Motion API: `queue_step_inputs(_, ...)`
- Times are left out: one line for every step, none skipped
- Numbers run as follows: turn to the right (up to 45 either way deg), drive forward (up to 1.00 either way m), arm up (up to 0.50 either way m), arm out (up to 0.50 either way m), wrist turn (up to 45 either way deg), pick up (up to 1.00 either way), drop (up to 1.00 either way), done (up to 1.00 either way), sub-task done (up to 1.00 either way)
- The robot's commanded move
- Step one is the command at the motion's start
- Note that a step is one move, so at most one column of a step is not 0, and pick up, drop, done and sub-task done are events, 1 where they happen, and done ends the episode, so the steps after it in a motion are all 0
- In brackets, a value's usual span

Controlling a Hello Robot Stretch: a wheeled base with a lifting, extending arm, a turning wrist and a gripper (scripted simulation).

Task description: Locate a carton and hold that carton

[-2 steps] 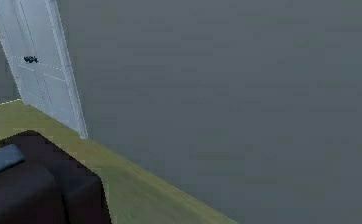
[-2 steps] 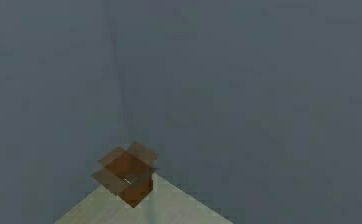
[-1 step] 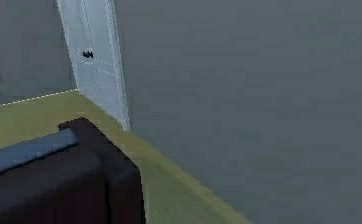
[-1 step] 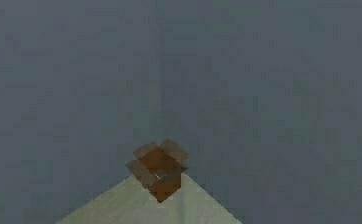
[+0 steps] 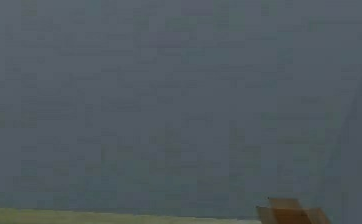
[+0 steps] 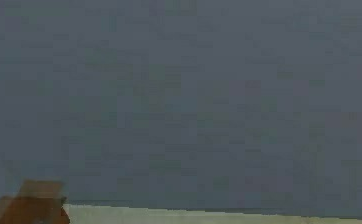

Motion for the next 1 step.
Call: queue_step_inputs(27.0,0.00,0.00,0.00,0.0,0.00,0.00,0.00,0.00)
